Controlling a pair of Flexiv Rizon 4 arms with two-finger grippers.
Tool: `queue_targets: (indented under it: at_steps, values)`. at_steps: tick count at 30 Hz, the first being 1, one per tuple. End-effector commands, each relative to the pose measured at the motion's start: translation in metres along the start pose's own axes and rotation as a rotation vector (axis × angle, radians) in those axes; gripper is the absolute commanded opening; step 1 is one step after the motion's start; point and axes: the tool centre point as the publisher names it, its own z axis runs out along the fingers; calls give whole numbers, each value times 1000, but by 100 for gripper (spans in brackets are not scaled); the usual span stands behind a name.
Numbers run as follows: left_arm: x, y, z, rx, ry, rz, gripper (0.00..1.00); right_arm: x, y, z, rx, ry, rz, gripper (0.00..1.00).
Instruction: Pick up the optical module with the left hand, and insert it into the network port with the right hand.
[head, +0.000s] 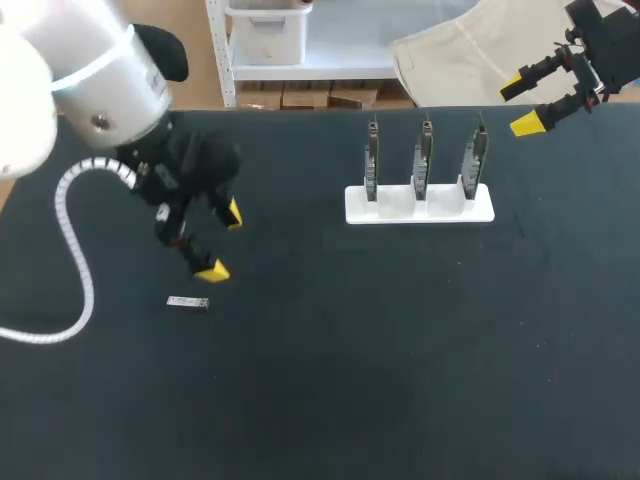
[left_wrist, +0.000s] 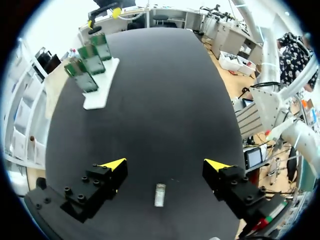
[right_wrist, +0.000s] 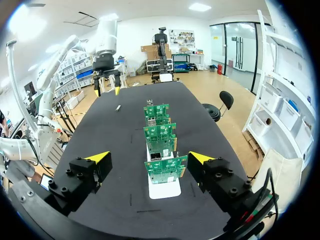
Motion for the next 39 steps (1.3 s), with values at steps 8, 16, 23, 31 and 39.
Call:
queue_targets:
  at_steps: [8, 16, 23, 31, 39]
  values:
    - [23, -18, 1, -41, -57, -58, 100, 0, 2, 0, 6, 0, -1, 100]
    - [15, -14, 3, -50, -28, -51, 100, 0, 2, 0, 6, 0, -1, 100]
    - [8, -23, 24, -70, 140, 19, 100, 0, 2, 0, 6, 0, -1, 100]
    - [38, -35, 40, -79, 213, 30, 100, 0, 2, 0, 6, 0, -1, 100]
    - [71, -30, 38, -100, 199, -16, 100, 0, 2, 0, 6, 0, -1, 100]
